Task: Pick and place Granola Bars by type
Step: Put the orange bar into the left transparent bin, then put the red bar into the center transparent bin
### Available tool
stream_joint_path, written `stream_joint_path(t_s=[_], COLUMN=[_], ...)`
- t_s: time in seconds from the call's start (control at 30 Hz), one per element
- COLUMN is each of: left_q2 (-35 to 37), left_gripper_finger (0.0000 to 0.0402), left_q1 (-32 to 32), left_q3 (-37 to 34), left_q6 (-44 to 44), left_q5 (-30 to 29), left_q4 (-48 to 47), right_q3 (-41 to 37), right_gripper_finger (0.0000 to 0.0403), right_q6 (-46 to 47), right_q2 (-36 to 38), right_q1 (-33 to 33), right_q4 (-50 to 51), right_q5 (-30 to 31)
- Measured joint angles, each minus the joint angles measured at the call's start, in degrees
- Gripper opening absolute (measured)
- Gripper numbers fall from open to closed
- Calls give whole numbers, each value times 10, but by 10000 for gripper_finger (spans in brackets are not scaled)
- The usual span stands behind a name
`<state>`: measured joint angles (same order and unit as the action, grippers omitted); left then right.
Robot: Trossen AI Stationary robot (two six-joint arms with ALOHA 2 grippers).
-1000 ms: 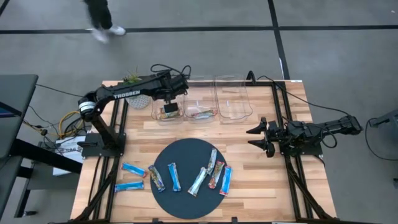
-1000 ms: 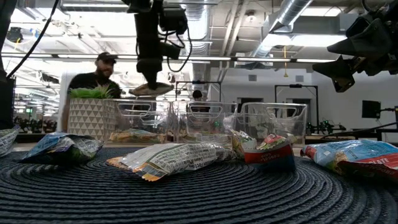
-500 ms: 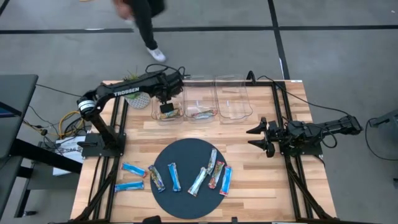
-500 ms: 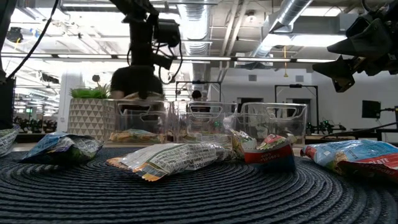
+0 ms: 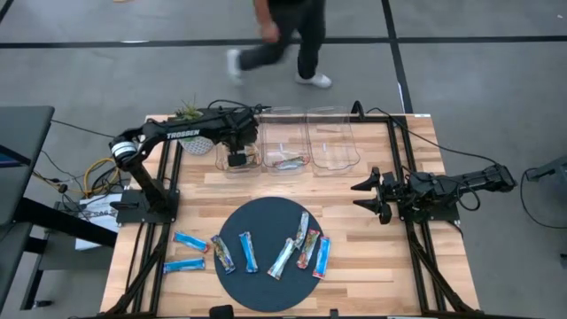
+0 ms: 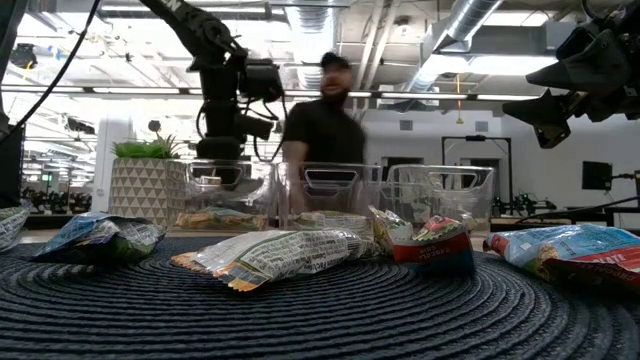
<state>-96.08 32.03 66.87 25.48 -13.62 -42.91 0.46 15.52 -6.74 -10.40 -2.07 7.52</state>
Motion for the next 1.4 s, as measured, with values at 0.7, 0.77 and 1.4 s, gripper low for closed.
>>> stream_joint_path(t_s=[0.7,0.77,1.4], left_q2=[-16,-16,41], left_gripper_finger=[57,72,119], left_q1=[21,21,-21], left_q3=[-27,-27,9], left_q6=[9,8,8], left_q5=[29,31,27], left_q4=[62,62,64], right_q3=[0,0,0], right_gripper_finger=[244,244,244], right_q6=[0,0,0], right_q2=[0,0,0], right_q1=[0,0,0], right_q4=[0,0,0], right_q5=[0,0,0])
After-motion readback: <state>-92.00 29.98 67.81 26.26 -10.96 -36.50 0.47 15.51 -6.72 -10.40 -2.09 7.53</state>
